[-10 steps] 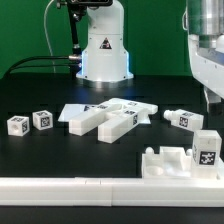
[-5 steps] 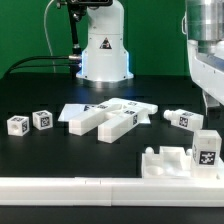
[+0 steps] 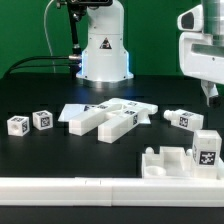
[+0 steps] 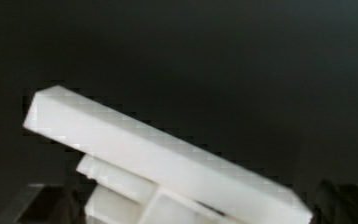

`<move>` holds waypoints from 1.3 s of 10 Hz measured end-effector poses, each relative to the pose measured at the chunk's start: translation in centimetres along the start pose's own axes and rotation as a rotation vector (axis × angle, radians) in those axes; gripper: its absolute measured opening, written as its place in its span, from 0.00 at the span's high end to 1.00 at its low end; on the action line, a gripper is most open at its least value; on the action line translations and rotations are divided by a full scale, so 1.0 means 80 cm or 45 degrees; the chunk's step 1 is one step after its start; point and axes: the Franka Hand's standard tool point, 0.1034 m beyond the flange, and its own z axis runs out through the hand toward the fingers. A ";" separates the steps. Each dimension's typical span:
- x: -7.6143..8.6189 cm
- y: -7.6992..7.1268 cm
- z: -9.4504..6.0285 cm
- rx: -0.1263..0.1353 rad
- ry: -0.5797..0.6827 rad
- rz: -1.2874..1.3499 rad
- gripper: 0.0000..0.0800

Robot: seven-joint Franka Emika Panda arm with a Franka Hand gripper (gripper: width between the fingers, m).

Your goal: Assemble chair

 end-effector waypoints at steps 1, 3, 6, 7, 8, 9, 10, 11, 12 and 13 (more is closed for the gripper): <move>0.002 0.000 0.000 0.000 0.001 -0.085 0.19; 0.003 0.001 0.001 -0.001 0.001 -0.262 0.19; 0.006 0.016 0.011 0.022 0.048 -0.890 0.19; -0.006 0.024 0.017 -0.007 0.041 -1.096 0.19; -0.021 0.033 0.024 -0.051 0.039 -1.340 0.19; -0.018 0.035 0.023 -0.005 0.094 -1.364 0.19; -0.014 0.042 0.024 -0.031 0.094 -1.472 0.19; -0.013 0.041 0.024 -0.040 0.100 -1.566 0.19; -0.012 0.041 0.025 -0.046 0.103 -1.608 0.19; -0.010 0.043 0.025 -0.060 0.104 -1.722 0.19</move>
Offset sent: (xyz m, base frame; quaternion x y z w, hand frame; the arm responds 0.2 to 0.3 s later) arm 0.0000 0.0000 0.0000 0.0000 0.0000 -0.1938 0.9810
